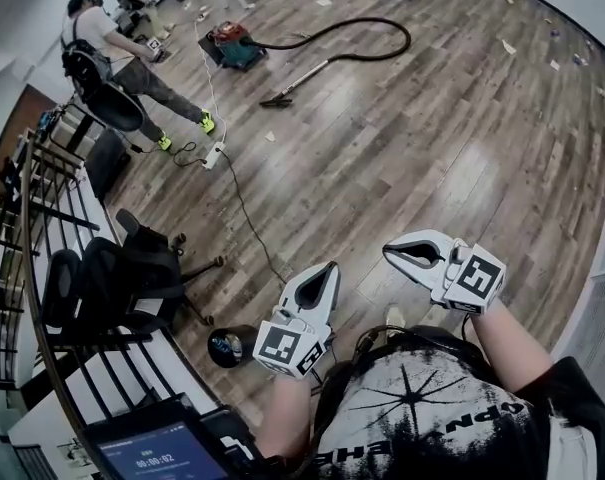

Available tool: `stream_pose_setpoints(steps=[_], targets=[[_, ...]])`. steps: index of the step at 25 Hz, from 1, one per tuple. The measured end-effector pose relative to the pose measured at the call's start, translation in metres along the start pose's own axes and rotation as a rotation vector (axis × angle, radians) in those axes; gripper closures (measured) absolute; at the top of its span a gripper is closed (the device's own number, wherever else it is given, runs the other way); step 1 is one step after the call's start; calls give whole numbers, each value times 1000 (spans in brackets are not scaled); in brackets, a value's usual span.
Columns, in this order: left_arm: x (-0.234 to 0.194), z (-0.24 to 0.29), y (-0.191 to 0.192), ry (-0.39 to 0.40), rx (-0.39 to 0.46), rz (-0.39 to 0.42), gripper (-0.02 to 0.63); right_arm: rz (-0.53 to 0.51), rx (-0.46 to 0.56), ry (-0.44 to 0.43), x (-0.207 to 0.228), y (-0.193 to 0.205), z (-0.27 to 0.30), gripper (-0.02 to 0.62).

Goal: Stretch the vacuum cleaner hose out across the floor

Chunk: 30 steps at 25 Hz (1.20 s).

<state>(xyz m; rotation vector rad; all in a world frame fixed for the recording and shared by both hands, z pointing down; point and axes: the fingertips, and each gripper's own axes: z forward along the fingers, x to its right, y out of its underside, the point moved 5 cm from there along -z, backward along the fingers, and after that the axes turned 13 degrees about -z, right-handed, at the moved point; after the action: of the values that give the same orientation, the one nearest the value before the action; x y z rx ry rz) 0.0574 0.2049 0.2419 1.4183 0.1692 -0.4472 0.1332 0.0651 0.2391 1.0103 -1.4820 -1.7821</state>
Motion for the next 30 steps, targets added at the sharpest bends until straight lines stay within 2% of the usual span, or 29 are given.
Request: stream_pose_setpoints(steps=[9, 17, 24, 30], targets=[[-22, 40, -20, -73, 0, 26, 606, 46, 18, -34, 57, 9, 3, 589], [-45, 62, -22, -79, -16, -7, 606, 64, 32, -42, 82, 22, 21, 589], [-102, 97, -38, -41, -21, -24, 606, 109, -1, 11, 131, 42, 53, 589], [-173, 121, -78, -2, -33, -32, 606, 91, -11, 36, 190, 34, 123, 589]])
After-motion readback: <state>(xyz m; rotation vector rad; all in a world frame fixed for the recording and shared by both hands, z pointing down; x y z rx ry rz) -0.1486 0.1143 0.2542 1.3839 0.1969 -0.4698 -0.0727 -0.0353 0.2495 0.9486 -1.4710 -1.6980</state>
